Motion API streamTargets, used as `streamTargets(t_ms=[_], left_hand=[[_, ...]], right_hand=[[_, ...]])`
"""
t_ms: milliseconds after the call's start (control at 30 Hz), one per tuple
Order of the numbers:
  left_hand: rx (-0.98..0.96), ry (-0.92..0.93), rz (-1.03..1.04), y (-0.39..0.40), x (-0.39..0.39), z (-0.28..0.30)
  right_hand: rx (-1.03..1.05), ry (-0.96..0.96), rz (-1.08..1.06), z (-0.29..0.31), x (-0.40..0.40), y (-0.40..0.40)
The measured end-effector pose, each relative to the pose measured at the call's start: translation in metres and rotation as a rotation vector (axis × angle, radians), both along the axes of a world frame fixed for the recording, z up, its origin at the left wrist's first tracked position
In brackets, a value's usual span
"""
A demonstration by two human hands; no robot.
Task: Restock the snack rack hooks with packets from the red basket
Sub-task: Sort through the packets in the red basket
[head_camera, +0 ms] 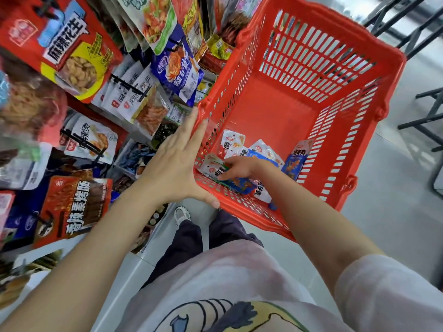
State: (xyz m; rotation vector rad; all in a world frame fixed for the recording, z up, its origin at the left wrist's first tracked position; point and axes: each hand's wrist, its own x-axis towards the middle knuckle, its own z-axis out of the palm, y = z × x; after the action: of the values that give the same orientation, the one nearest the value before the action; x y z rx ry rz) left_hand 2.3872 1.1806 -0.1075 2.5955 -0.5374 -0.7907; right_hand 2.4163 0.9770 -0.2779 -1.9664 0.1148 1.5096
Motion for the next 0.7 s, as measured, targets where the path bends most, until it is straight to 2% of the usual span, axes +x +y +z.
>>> streamTargets(t_ms=[300,433,567,700], left_hand=[[0.002,-0.024,0.041,-0.002,-0.002,-0.002],[-0.003,-0.023,0.045,-0.001,-0.003,-0.003],[-0.012,-0.022,0.048,-0.001,-0.003,-0.002],[-0.024,-0.015,0.052,-0.001,-0.003,-0.001]], right_hand=[[0.045,0.168,-0.004,0.0,0.012,-0.003],[0.093,0.116,-0.021,0.005,0.011,-0.005],[0.044,0.03,-0.105,0.005,0.013,-0.012],[0.049,0.054,-0.212,0.011,0.01,-0.011]])
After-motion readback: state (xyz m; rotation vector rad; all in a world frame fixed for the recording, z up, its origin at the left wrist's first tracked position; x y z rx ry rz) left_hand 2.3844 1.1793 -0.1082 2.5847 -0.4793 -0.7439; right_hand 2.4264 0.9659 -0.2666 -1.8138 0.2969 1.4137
